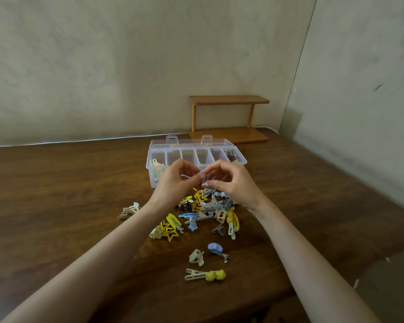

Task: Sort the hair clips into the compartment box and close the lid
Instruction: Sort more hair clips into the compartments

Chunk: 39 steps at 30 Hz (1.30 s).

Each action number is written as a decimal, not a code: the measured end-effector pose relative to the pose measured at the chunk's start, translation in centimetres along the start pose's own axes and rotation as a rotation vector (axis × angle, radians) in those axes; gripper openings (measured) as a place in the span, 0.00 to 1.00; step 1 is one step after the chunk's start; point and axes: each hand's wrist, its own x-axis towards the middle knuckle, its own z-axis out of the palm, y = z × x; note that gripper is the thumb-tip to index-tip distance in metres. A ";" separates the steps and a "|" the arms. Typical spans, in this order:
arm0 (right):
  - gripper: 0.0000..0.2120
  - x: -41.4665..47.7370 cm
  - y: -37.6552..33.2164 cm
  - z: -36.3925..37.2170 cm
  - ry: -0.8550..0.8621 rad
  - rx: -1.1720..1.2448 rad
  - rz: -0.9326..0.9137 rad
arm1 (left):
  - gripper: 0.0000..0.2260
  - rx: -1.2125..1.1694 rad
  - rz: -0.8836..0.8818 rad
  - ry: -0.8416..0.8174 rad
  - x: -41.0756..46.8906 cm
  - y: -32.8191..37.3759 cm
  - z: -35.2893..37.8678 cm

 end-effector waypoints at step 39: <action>0.09 -1.0 2.3 -2.7 0.308 -0.278 0.116 | 0.06 0.563 0.179 -0.151 -1.8 -1.6 -2.8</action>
